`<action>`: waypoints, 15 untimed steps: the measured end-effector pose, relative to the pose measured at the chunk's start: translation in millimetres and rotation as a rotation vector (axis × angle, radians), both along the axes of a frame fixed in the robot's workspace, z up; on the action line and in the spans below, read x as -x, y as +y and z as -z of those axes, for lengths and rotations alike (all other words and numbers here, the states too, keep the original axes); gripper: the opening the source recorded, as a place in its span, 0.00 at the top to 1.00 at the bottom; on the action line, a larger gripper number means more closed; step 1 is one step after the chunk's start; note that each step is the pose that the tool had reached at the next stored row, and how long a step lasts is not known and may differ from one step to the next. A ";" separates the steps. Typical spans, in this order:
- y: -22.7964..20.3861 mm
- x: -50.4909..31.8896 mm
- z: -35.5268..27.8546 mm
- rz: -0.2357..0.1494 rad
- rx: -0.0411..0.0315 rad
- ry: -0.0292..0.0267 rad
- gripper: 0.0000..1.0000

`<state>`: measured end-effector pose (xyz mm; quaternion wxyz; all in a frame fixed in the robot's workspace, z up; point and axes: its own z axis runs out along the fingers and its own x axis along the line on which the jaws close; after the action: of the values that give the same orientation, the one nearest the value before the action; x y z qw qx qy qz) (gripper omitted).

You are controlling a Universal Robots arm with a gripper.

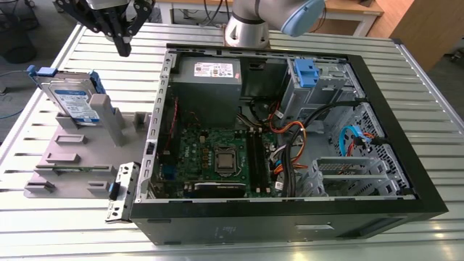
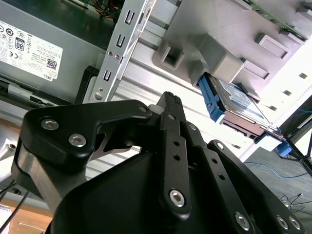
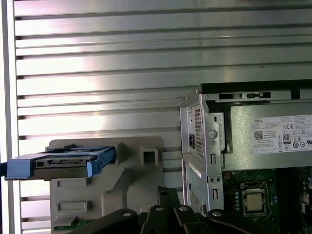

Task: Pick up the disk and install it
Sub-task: 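Reach for the disk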

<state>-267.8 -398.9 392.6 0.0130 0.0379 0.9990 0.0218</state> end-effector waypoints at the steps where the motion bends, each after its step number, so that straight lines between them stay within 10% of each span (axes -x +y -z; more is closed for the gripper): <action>1: 0.0 0.3 0.0 0.000 0.0000 0.0000 0.89; 15: 0.0 4.6 0.0 0.000 0.0000 -0.0001 0.89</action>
<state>-272.3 -398.9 392.6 0.0131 0.0379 0.9990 0.0218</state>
